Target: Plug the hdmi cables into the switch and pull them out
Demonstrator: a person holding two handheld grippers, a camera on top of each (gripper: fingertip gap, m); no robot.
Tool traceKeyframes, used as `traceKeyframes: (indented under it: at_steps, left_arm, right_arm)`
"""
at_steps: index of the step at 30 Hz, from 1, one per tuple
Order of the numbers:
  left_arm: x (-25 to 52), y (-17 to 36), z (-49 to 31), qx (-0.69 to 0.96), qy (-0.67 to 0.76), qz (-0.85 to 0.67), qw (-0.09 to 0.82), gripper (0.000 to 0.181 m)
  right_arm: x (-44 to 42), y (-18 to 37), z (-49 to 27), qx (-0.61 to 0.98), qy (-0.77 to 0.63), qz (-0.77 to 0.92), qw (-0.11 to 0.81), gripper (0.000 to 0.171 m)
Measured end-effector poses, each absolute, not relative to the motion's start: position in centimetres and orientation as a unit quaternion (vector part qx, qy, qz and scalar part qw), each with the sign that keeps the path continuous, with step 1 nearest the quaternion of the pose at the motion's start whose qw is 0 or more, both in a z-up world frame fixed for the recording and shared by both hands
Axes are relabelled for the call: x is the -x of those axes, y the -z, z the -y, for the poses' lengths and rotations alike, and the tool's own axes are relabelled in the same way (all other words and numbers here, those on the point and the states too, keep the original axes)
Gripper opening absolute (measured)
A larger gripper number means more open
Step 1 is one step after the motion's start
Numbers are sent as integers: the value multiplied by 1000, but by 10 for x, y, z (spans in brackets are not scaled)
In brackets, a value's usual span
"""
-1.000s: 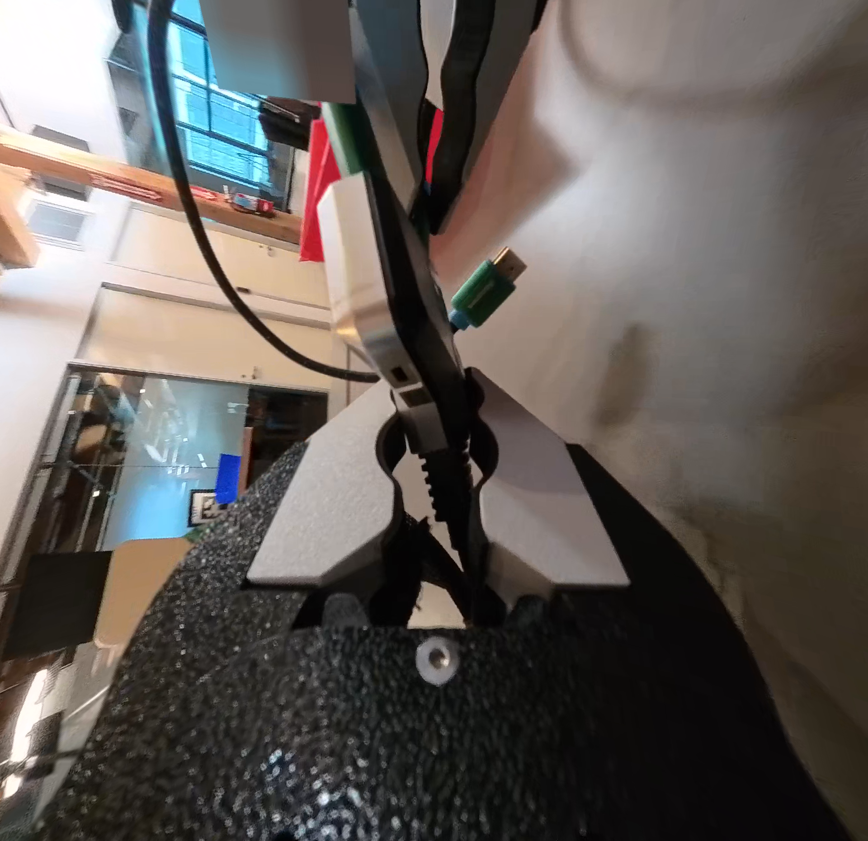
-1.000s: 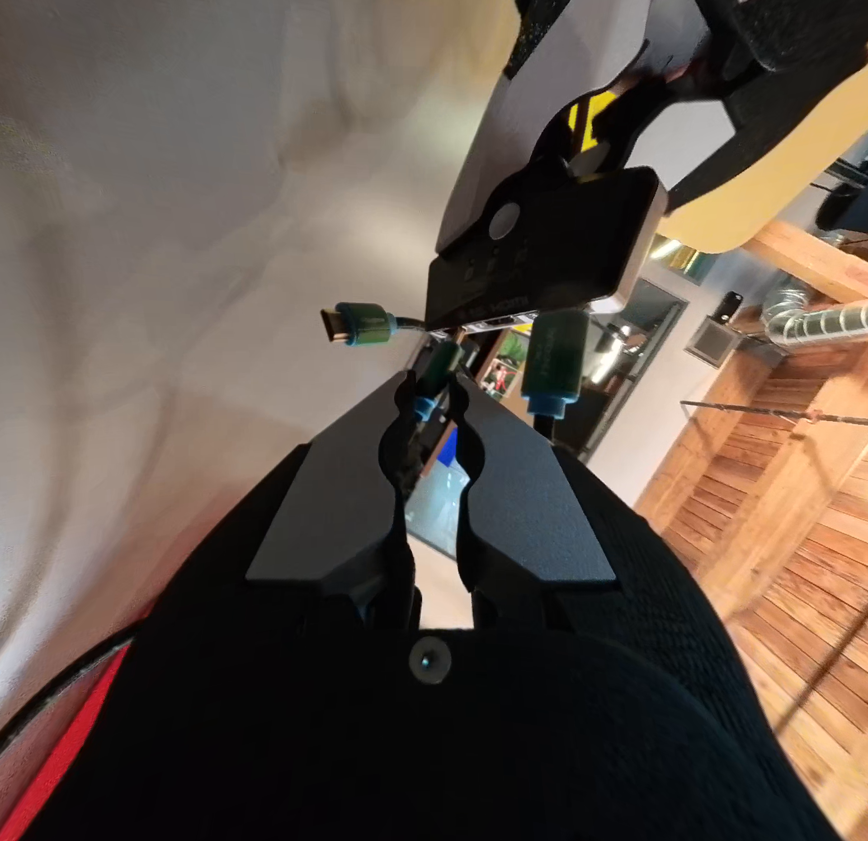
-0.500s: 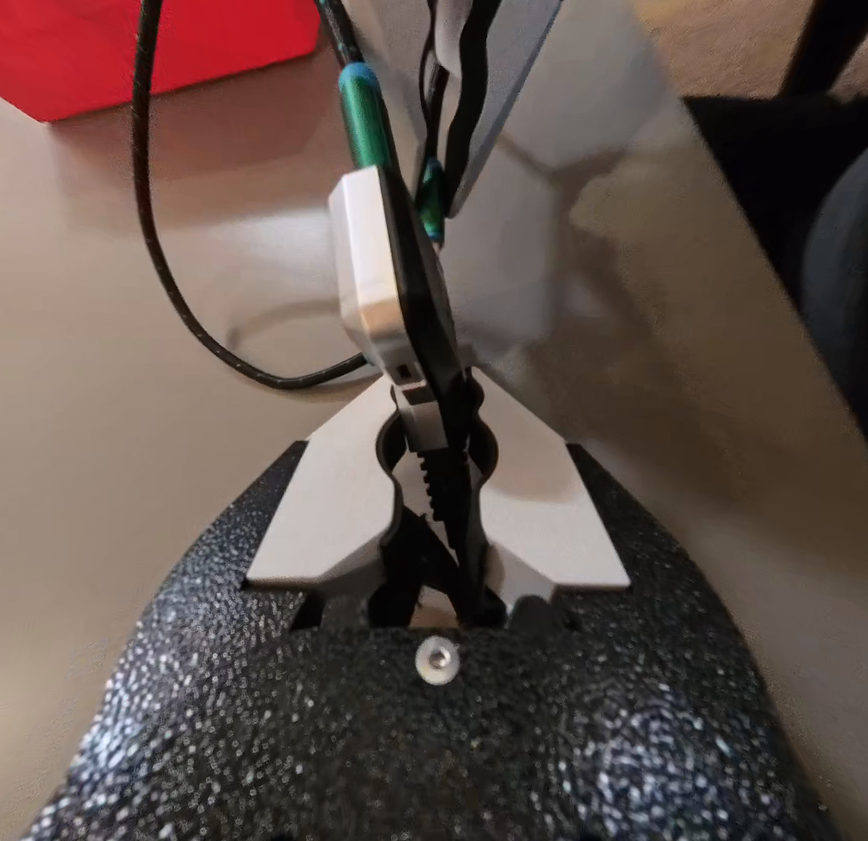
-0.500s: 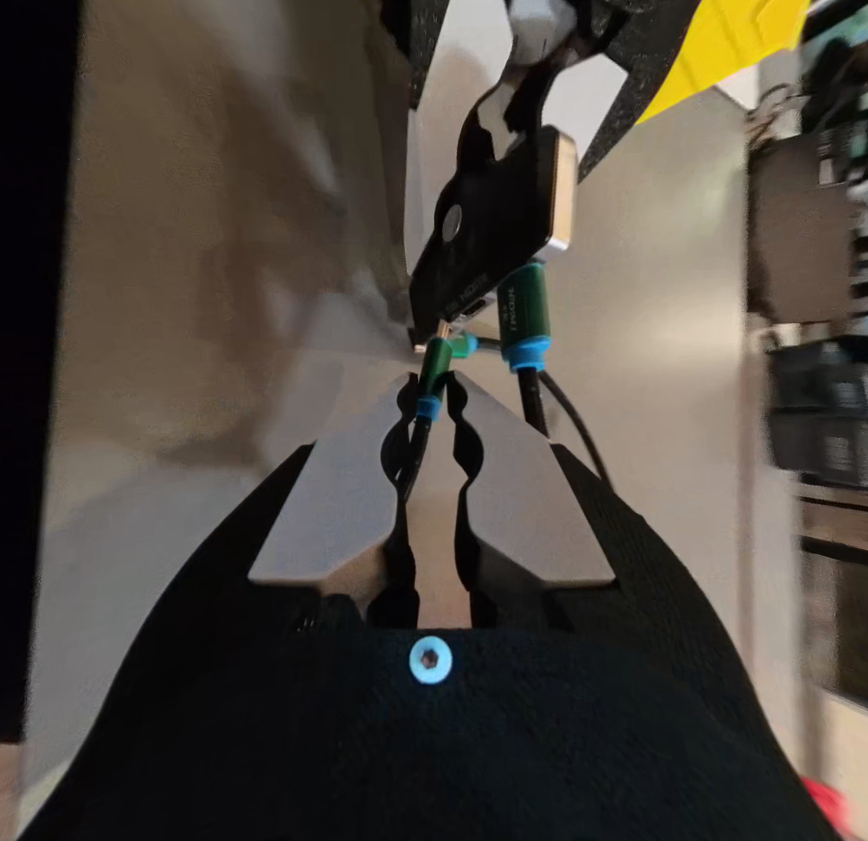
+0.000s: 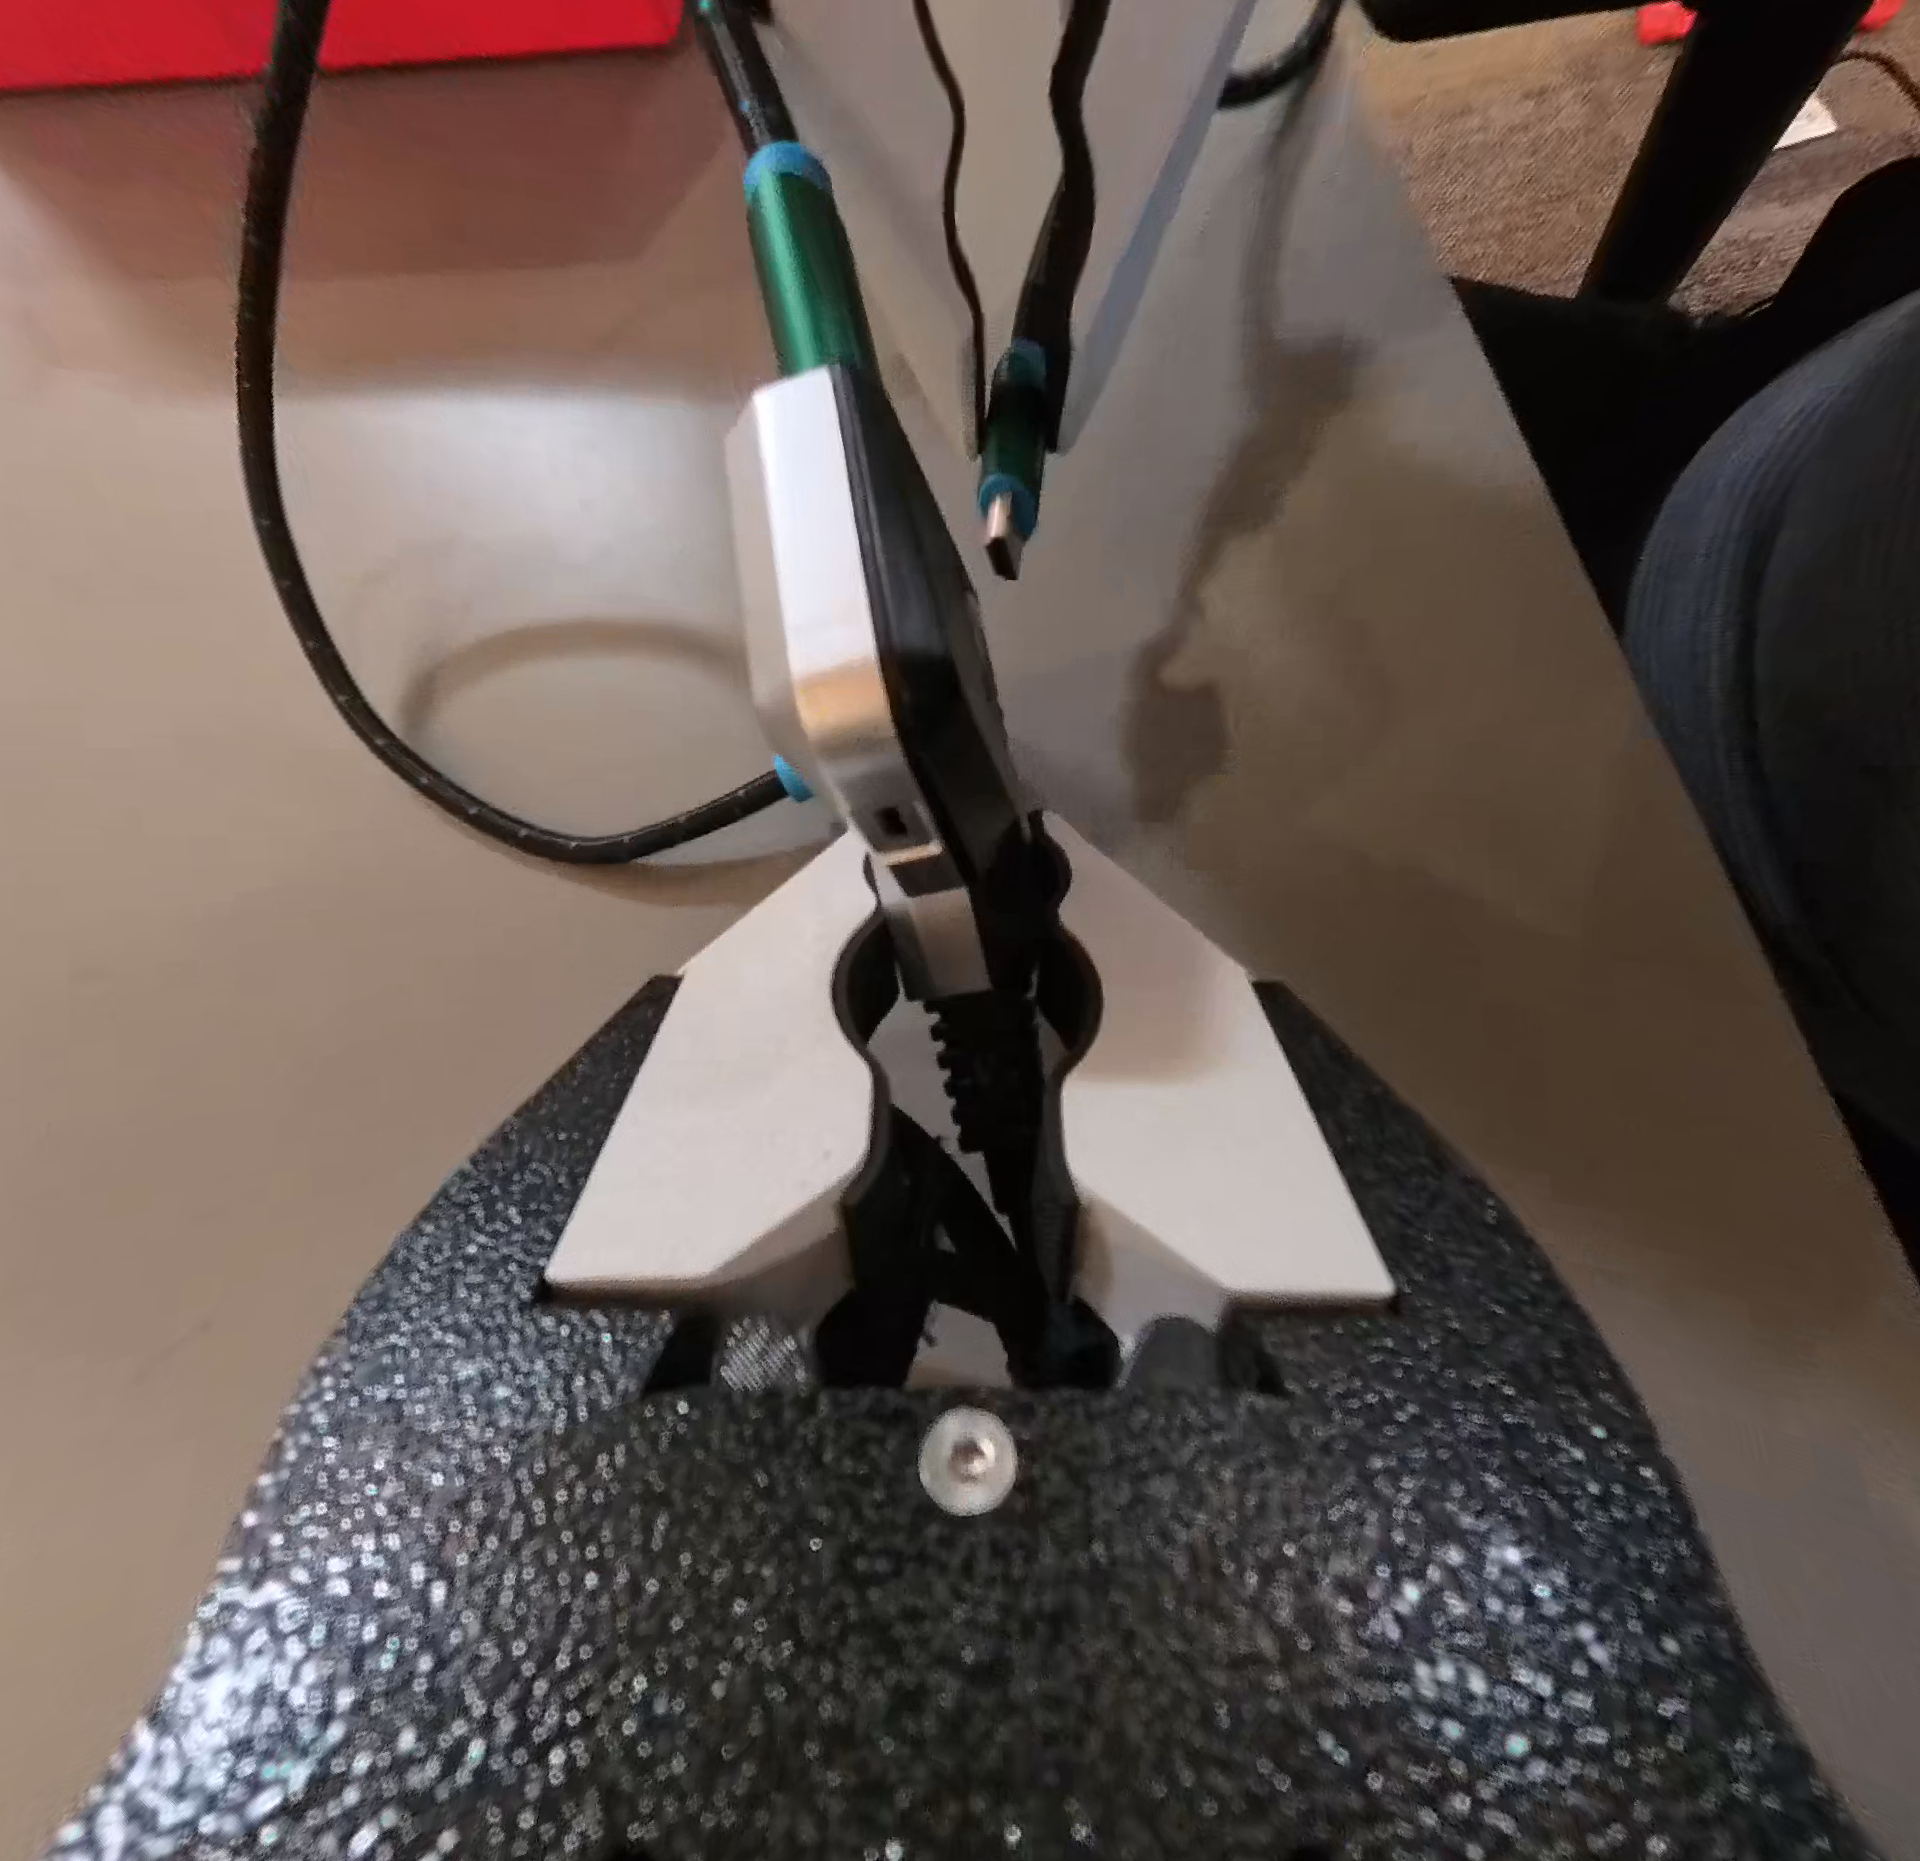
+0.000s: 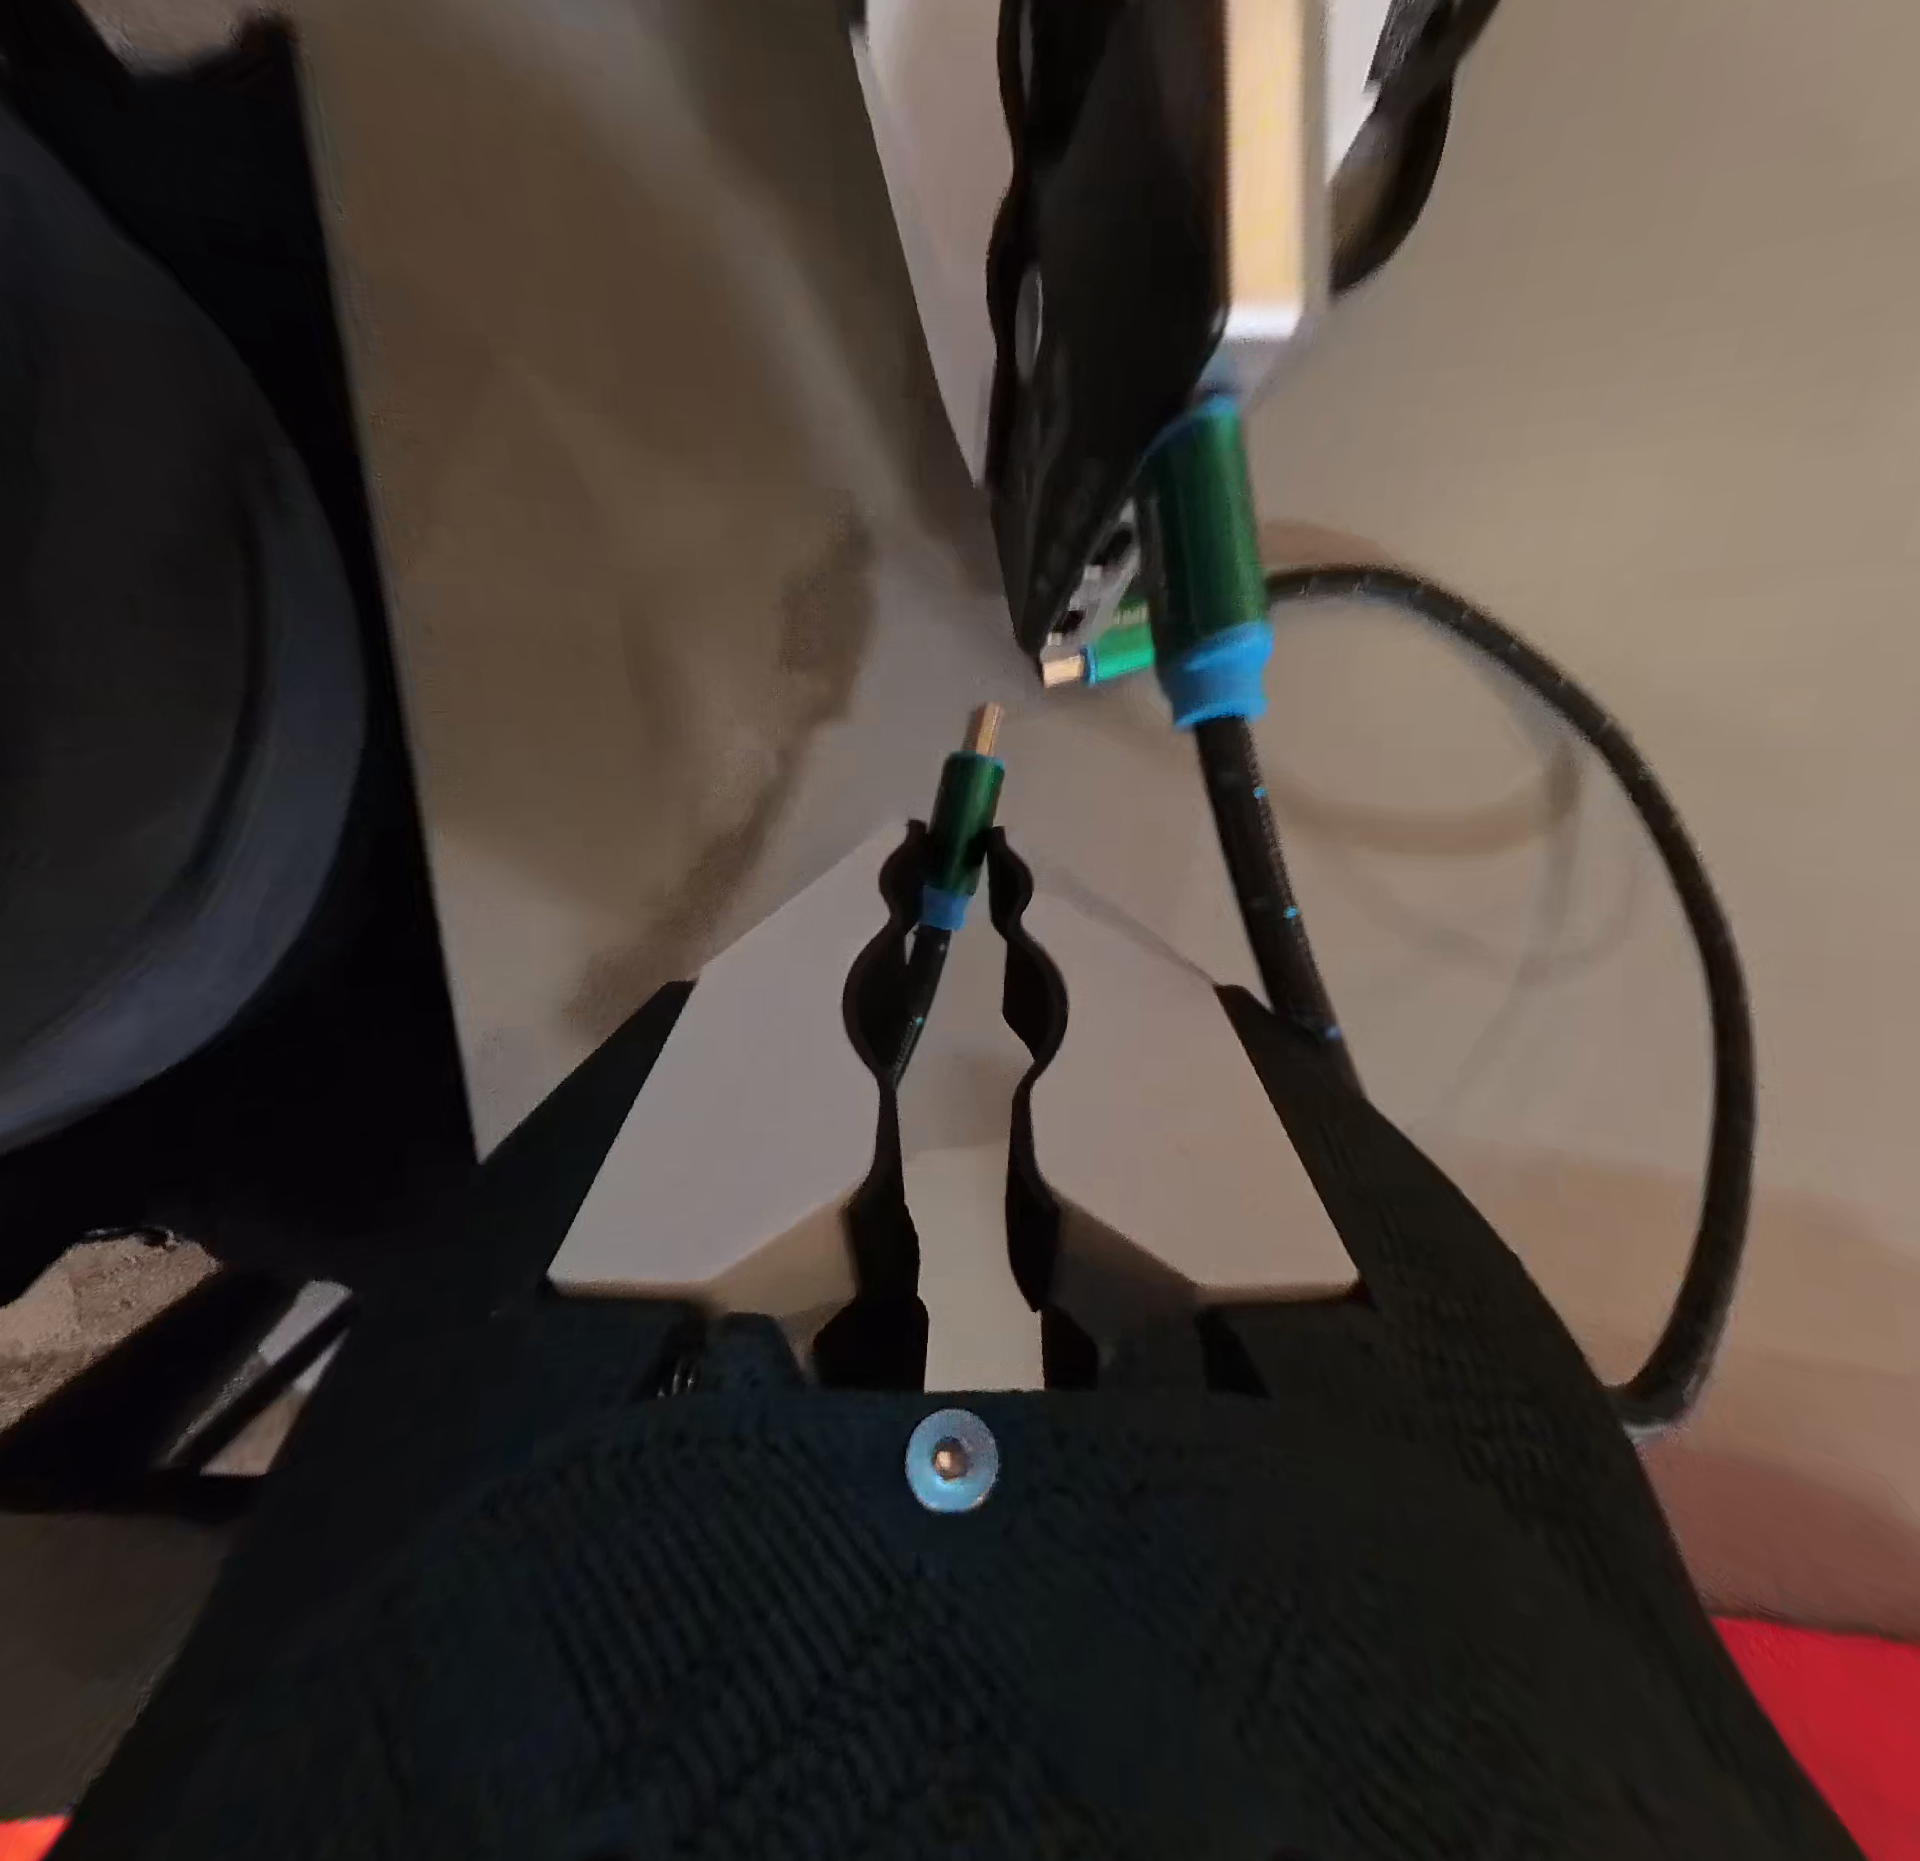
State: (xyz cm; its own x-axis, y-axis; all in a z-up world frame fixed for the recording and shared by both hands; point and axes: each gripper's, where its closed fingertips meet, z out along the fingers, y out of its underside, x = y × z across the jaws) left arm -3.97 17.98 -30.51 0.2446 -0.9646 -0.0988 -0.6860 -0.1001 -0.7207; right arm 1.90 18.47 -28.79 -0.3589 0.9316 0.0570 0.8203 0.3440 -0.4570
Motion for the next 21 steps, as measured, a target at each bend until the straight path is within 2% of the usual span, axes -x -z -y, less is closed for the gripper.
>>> traceKeyframes:
  at_steps: [4,10,16,21]
  left_arm:
    - [49,308,-184,725,192,-572,332,21]
    - [55,305,-188,728,197,-559,344,21]
    - [56,306,-189,723,194,-563,350,21]
    - [56,307,-190,720,192,-564,355,21]
  right_arm:
    - [-29,315,-195,550,-122,813,145,11]
    - [-22,311,-205,570,-153,776,221,20]
    - [-54,321,-207,638,-191,724,180,31]
    - [-57,322,-206,668,-245,678,181,26]
